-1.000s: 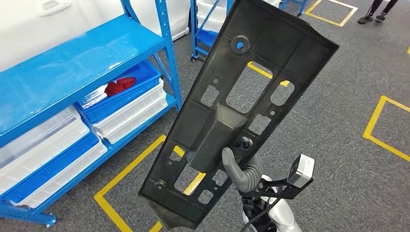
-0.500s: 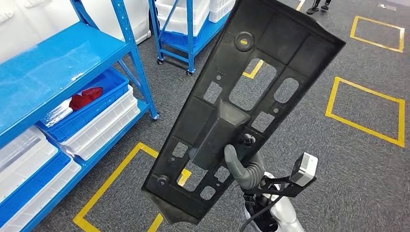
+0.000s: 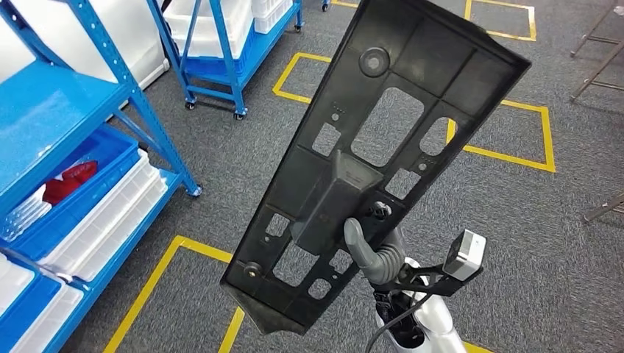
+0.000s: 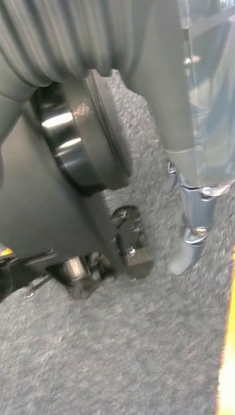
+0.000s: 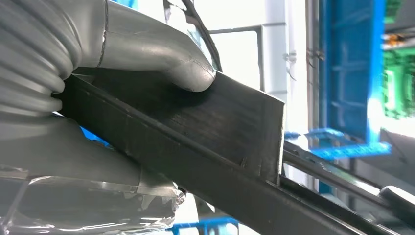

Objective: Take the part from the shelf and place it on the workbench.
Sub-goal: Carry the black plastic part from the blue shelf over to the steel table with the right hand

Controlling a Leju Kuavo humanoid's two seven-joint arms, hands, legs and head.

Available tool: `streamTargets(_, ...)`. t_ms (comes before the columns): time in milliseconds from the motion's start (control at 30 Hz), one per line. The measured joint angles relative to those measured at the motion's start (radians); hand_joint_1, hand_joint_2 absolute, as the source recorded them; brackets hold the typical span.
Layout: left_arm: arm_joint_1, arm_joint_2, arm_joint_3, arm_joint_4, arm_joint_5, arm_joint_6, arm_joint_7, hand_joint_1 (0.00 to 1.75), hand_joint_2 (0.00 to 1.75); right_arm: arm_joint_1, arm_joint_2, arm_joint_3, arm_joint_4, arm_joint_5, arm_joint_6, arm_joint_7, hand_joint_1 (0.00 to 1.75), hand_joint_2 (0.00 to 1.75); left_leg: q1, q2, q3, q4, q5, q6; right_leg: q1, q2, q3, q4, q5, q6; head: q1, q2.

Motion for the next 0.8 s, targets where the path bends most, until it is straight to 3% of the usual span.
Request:
streamTargets(67,0.004,0.000,0.001,0.000,0.000,0.000,-0.002,0.00,1.75,-0.002,0.000,0.000,0.004,-0.002,0.001,-0.005,1.48,1.75,0.003,-0.052,-0.051,0.114,-0.062,-0.003,-0.002,0.024,0.002,-0.004,0.003,-0.009,0.000,0.000)
streamTargets(100,0.007,0.000,0.001,0.000,0.000,-0.001,-0.002,0.00,1.75,-0.001,0.000,0.000,0.006,-0.002,0.001,-0.007,1.48,1.75,0.003,-0.062,-0.083,0.179,-0.088,-0.004,-0.001,0.038,0.002,-0.004,0.003,-0.011,0.000,0.000)
streamTargets(133,0.010,0.001,0.001,0.000,-0.001,-0.001,-0.002,0.00,1.75,0.002,0.000,0.000,0.008,-0.002,0.001,-0.009,1.48,1.75,0.003,-0.067,-0.109,0.226,-0.098,-0.005,0.000,0.054,0.003,-0.003,0.002,-0.012,0.000,0.000)
streamTargets(167,0.012,0.001,0.001,0.000,-0.001,-0.001,-0.002,0.00,1.75,0.006,0.000,0.000,0.010,-0.002,0.001,-0.011,1.48,1.75,0.003,-0.069,-0.119,0.238,-0.088,-0.005,0.000,0.069,0.003,-0.002,0.002,-0.012,0.000,0.000)
streamTargets(233,0.011,0.001,0.001,0.000,-0.003,-0.002,-0.002,0.00,1.75,0.014,0.000,-0.001,0.010,-0.004,0.001,-0.014,1.48,1.75,0.004,-0.081,-0.090,0.152,-0.017,-0.001,0.000,0.100,0.006,0.001,0.000,-0.010,0.000,0.000)
streamTargets(300,0.011,0.002,0.001,0.000,-0.005,-0.002,-0.003,0.00,1.75,0.020,-0.001,-0.005,0.010,-0.006,-0.001,-0.020,1.48,1.75,0.007,-0.129,-0.041,0.029,0.041,0.007,0.000,0.127,0.004,0.008,-0.002,-0.003,0.000,0.000)
streamTargets(367,0.011,0.003,0.000,0.000,-0.007,-0.002,-0.003,0.00,1.75,0.028,-0.002,-0.012,0.008,-0.010,-0.003,-0.027,1.48,1.75,0.006,-0.161,-0.021,-0.020,0.049,0.013,-0.004,0.149,-0.005,0.012,-0.001,0.010,0.000,0.000)
streamTargets(433,0.009,0.002,0.000,0.000,-0.009,-0.002,-0.004,0.00,1.75,0.039,-0.004,-0.020,0.004,-0.012,-0.004,-0.029,1.48,1.75,0.006,-0.143,-0.018,-0.028,0.052,0.021,-0.008,0.169,-0.012,0.011,0.003,0.025,0.000,0.000)
streamTargets(500,0.005,0.002,0.000,0.001,-0.010,-0.002,-0.004,0.00,1.75,0.045,-0.007,-0.027,-0.002,-0.013,-0.004,-0.031,1.48,1.75,0.009,-0.118,-0.012,-0.039,0.058,0.034,-0.005,0.135,-0.026,0.038,-0.013,0.036,0.000,0.000)
streamTargets(567,0.005,0.003,0.000,0.001,-0.011,-0.003,-0.005,0.00,1.75,0.046,-0.009,-0.031,-0.005,-0.013,-0.004,-0.034,1.48,1.75,0.006,-0.089,-0.009,-0.044,0.059,0.044,-0.005,0.068,-0.076,0.141,-0.067,0.046,0.000,0.000)
streamTargets(633,0.006,0.003,-0.001,0.001,-0.011,-0.003,-0.005,0.00,1.75,0.052,-0.011,-0.035,-0.005,-0.014,-0.005,-0.037,1.48,1.75,0.002,-0.059,-0.009,-0.043,0.056,0.047,-0.011,0.040,-0.140,0.264,-0.114,0.055,0.000,0.000)
streamTargets(667,0.005,0.003,-0.001,0.001,-0.011,-0.003,-0.004,0.00,1.75,0.055,-0.012,-0.037,-0.005,-0.014,-0.006,-0.038,1.48,1.75,0.002,-0.044,-0.009,-0.043,0.055,0.047,-0.013,0.035,-0.152,0.287,-0.114,0.058,0.000,0.000)
streamTargets(700,0.004,0.003,-0.001,0.001,-0.010,-0.002,-0.004,0.00,1.75,0.057,-0.013,-0.040,-0.005,-0.014,-0.006,-0.039,1.48,1.75,0.002,-0.030,-0.007,-0.043,0.053,0.045,-0.015,0.029,-0.144,0.271,-0.096,0.060,0.000,0.000)
streamTargets(733,0.002,0.003,-0.001,0.001,-0.010,-0.002,-0.004,0.00,1.75,0.059,-0.015,-0.043,-0.006,-0.014,-0.006,-0.039,1.48,1.75,0.002,-0.017,-0.005,-0.042,0.050,0.043,-0.017,0.019,-0.115,0.218,-0.066,0.060,0.000,0.000)
streamTargets(800,0.000,0.003,-0.001,0.001,-0.008,-0.002,-0.004,0.00,1.75,0.058,-0.016,-0.049,-0.008,-0.014,-0.006,-0.041,1.48,1.75,-0.002,0.003,0.002,-0.040,0.042,0.035,-0.013,-0.026,-0.040,0.082,-0.016,0.055,0.000,0.000)
